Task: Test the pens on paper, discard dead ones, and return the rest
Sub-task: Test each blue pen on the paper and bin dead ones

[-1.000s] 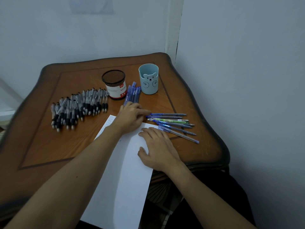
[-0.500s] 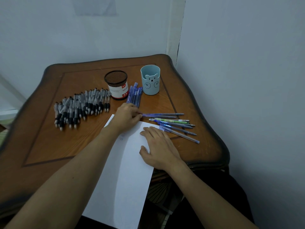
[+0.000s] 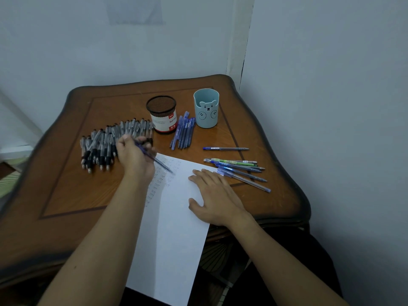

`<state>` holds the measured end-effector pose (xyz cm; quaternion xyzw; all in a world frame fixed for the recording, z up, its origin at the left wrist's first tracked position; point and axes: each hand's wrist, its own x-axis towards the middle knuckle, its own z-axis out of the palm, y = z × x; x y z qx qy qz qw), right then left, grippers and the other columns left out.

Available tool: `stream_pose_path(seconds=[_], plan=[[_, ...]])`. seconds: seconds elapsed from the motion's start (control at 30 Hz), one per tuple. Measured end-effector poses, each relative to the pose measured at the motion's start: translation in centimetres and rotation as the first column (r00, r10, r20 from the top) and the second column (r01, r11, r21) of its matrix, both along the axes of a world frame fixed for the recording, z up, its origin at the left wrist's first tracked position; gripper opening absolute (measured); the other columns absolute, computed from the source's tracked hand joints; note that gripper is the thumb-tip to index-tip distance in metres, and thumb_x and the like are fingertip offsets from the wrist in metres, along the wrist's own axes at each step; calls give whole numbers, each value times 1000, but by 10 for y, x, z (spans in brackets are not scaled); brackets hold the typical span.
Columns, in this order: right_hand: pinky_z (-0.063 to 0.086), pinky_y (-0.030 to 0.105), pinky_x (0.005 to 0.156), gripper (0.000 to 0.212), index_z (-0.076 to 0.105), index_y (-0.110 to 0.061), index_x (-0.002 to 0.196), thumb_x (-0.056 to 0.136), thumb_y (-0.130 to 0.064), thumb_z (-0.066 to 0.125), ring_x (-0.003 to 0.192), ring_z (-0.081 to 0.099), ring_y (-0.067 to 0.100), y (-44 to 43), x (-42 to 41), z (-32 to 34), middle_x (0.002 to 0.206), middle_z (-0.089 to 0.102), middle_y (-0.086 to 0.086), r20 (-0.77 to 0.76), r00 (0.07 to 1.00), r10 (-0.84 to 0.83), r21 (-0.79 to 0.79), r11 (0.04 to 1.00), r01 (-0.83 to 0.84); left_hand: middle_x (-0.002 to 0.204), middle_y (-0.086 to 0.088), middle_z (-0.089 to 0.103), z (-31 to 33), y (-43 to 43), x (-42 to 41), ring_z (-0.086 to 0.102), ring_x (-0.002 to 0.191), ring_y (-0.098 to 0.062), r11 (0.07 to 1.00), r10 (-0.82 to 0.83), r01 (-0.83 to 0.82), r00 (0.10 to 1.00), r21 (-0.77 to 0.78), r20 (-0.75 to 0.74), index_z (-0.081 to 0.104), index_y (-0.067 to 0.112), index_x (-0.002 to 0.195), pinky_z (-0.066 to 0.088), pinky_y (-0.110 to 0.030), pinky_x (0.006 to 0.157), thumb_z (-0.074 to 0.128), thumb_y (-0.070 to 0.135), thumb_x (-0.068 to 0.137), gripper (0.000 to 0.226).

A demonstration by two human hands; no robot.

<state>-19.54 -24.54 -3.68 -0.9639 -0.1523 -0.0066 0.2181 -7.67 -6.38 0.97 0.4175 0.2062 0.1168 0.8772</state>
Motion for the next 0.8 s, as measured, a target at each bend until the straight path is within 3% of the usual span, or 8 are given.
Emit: stream_pose_path(seconds=[0.1,0.23,0.4,0.43,0.53,0.63,0.73,0.8], plan=[[-6,29,117,61,34,-25,151,96,-46,48,151,12,12,1,0,1,163,24,-5,-8,1000,-1,5,1000,1,68,4,55,-2,10,-2,33,42,-8,989,-36,28,998,-145,-48,51,19,99,23,-20,40,41,27,105,14],[-3,33,121,61,34,-25,151,96,-46,48,151,12,12,0,0,1,163,24,-5,-21,1000,0,6,1000,0,61,5,53,-3,15,-7,21,41,-10,968,-41,26,998,-250,-55,54,20,103,14,-21,41,38,17,97,17],[-1,34,122,61,33,-25,152,97,-47,46,152,10,13,0,0,3,164,23,-5,-44,999,10,-3,1000,-10,85,4,71,-5,16,-16,28,42,-7,979,7,-18,999,-202,-54,65,16,106,22,-21,40,57,31,99,19],[-2,34,121,61,33,-25,152,97,-47,46,152,10,13,0,0,3,164,22,-5,-45,999,10,-6,1000,-10,93,4,74,-6,16,-17,32,43,-5,989,-3,-6,998,-147,-63,68,15,108,25,-19,40,62,25,97,16],[-4,32,120,60,32,-26,152,98,-47,46,152,9,12,0,1,3,164,22,-6,-44,999,7,-9,1000,-7,105,-4,76,-9,13,-22,49,49,-4,996,-19,12,997,-90,-73,73,11,114,34,-15,42,49,3,95,31],[-4,32,120,60,32,-27,152,98,-48,45,152,9,12,0,0,3,164,21,-6,-43,999,1,-13,1000,-1,93,-14,73,-10,15,-28,69,75,-17,974,-97,106,994,-199,55,68,-1,122,54,-25,63,32,26,104,49],[-6,29,117,59,32,-27,152,98,-48,44,152,10,12,0,0,2,164,21,-6,-32,999,0,-25,1000,-1,72,-9,63,-13,16,-30,59,62,-16,967,-253,252,966,31,59,72,4,108,48,-24,56,18,49,107,70],[-7,28,116,59,32,-27,152,98,-48,44,152,10,12,1,0,2,164,21,-6,-25,1000,-2,-28,1000,1,66,-8,60,-14,15,-31,57,54,-15,931,-290,281,957,232,7,72,4,104,48,-26,51,24,49,108,66]])
